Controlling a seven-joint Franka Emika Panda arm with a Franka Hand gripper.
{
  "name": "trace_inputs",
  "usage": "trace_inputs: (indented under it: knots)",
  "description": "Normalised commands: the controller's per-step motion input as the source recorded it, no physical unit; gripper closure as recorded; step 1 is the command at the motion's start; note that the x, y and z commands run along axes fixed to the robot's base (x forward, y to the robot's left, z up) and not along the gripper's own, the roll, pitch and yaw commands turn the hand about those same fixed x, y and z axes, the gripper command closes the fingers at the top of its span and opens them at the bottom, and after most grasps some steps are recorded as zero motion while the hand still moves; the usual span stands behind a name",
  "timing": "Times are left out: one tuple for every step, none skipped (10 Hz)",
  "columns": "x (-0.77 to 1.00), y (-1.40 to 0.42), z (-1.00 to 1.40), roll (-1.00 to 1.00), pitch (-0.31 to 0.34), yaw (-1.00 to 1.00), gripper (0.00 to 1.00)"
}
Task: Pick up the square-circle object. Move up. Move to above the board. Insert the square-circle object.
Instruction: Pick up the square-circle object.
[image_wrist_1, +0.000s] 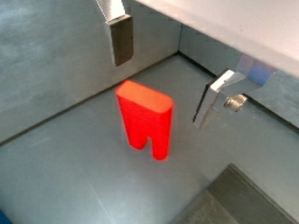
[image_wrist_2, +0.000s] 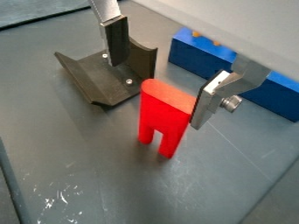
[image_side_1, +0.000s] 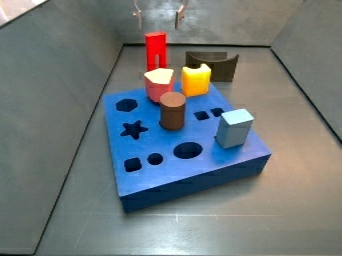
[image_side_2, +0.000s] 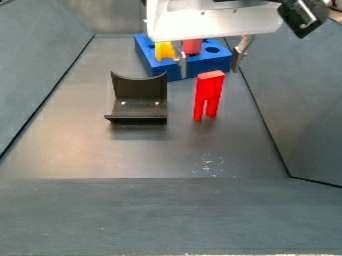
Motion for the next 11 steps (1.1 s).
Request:
trace_inputs:
  knots:
    - [0.01, 0.0, -0.08, 0.0, 0.01, 0.16, 0.0]
    - [0.0, -0.06, -0.21, 0.0, 0.001, 0.21, 0.0]
    - [0.0, -0.09, -0.31, 0.0, 0.009, 0.26, 0.0]
    - [0.0, -0.07, -0.28, 0.0, 0.004, 0.27, 0.0]
    - [0.0, -0.02, -0.2, 0.0, 0.0, 0.27, 0.0]
    - [0.0, 0.0, -0.11, 0.0, 0.0, 0.23, 0.0]
    - [0.0, 0.0, -0.04, 0.0, 0.0, 0.06, 0.0]
    - [-0.05, -0.07, -0.15, 0.0, 0.0, 0.1, 0.0]
    - [-0.07, -0.14, -0.37, 0.0, 0.0, 0.19, 0.0]
    - [-0.05, -0.17, -0.43, 0.0, 0.0, 0.19, 0.0]
    - [-0.05, -0.09, -0.41, 0.0, 0.0, 0.18, 0.0]
